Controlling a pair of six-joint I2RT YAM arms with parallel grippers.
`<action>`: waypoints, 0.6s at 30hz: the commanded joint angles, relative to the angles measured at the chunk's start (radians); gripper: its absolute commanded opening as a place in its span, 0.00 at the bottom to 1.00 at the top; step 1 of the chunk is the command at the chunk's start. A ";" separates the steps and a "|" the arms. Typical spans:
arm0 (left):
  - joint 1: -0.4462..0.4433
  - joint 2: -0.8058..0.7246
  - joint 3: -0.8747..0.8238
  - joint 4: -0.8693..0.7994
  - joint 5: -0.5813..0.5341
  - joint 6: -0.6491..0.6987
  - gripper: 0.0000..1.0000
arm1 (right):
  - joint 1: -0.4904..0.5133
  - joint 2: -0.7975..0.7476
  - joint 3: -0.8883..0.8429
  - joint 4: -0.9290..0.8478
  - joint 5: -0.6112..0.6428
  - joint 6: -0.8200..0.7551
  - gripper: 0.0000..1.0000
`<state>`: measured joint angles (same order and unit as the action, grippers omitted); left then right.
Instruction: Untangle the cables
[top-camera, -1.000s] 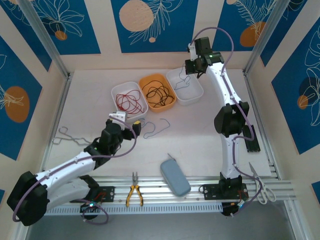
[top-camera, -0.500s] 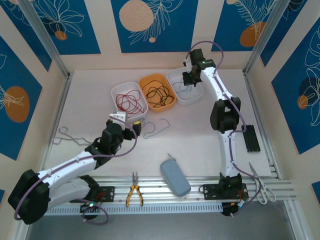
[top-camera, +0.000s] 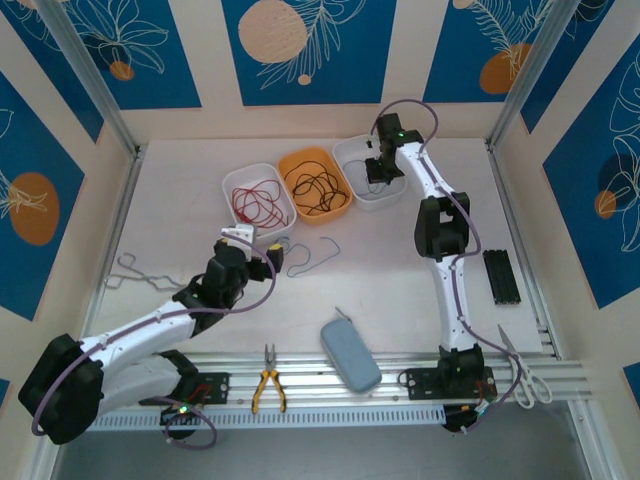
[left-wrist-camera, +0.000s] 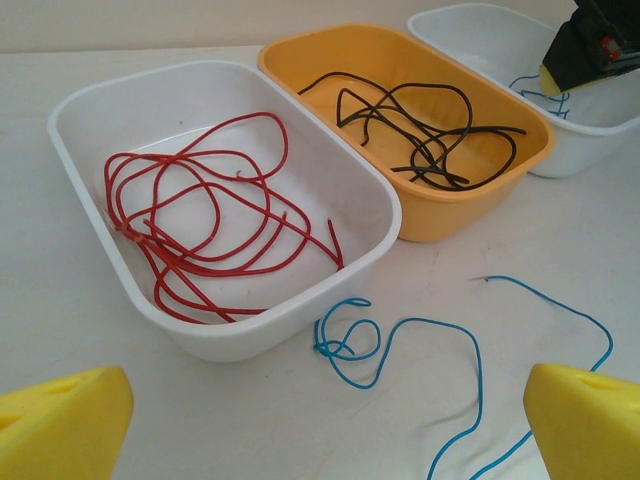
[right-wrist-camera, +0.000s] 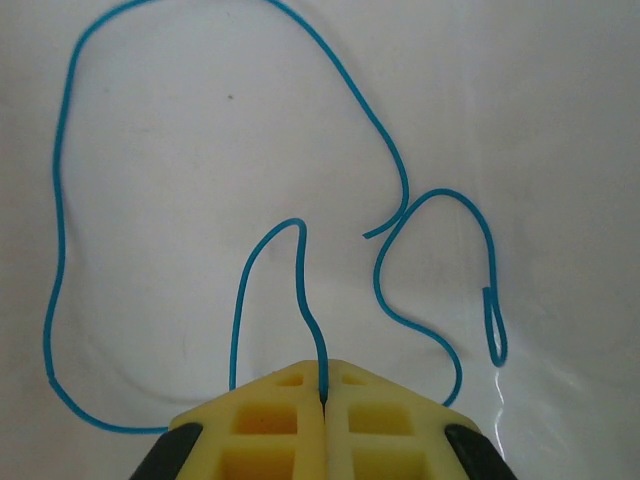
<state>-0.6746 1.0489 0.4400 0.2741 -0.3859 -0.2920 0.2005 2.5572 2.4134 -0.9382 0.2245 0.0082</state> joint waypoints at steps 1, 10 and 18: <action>0.013 -0.003 0.001 0.002 0.019 -0.022 1.00 | 0.000 -0.001 0.065 -0.034 0.005 0.019 0.00; 0.013 -0.026 0.004 -0.023 0.031 -0.038 1.00 | 0.005 -0.183 -0.001 -0.039 0.047 0.103 0.42; 0.014 -0.047 0.002 -0.046 0.029 -0.075 1.00 | 0.028 -0.438 -0.250 -0.006 0.083 0.287 0.53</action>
<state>-0.6739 1.0233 0.4400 0.2447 -0.3668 -0.3359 0.2089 2.2189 2.2467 -0.9466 0.2916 0.1825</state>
